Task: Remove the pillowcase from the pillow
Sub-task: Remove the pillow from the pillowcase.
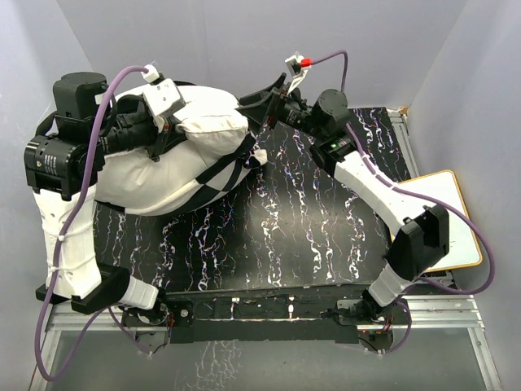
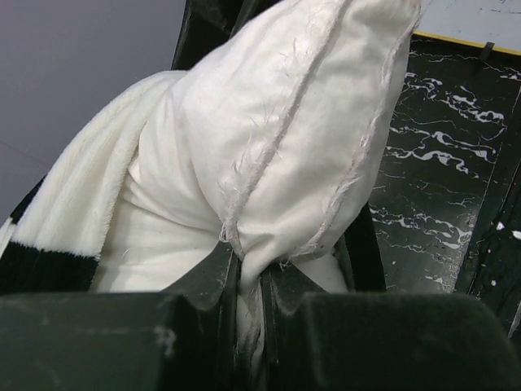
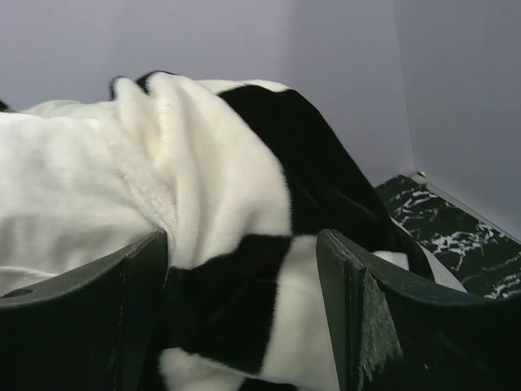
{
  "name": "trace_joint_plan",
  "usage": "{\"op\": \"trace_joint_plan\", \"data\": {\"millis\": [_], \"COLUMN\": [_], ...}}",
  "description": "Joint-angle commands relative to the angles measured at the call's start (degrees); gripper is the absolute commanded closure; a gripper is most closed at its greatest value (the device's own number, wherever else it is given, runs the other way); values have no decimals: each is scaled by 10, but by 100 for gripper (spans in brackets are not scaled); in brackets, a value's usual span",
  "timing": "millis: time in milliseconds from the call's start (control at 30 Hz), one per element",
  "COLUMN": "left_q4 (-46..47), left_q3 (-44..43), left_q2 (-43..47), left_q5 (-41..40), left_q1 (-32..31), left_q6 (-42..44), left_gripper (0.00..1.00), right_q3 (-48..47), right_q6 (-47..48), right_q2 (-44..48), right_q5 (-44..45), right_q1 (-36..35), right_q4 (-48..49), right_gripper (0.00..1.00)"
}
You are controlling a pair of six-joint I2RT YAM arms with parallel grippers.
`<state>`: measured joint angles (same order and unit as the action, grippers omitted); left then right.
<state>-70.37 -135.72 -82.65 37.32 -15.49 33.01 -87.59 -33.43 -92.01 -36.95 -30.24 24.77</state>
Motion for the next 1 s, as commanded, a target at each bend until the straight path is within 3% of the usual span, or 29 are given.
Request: {"op": "trace_joint_plan", "data": {"millis": [0,133,233,400,633,967], "left_q4": [72,69,84,116,229,337], "left_q3": [-48,-31,-14,-7,24,14], "left_q2": [40,40,63,65,85,82], "left_q5": [44,41,32,19,-32,-63], "left_q1": [-1,-1,-1,-1,-1,-1], "left_q6": [5,13,15,17,7,-17], "left_gripper": [100,100,100,100,100,100], "right_q3": [-43,-45,-28,-1,37,166], "right_q6": [33,32,25,-31,-19,21], "right_q2": [-33,-53,-53,-57,-96,-162], "right_q5": [44,42,25,7,126,213], "right_q1": [4,1,-3,8,66,66], "right_q4": [-48,-60,-53,-23,-107,-129], "right_gripper": [26,27,39,91,92,92]}}
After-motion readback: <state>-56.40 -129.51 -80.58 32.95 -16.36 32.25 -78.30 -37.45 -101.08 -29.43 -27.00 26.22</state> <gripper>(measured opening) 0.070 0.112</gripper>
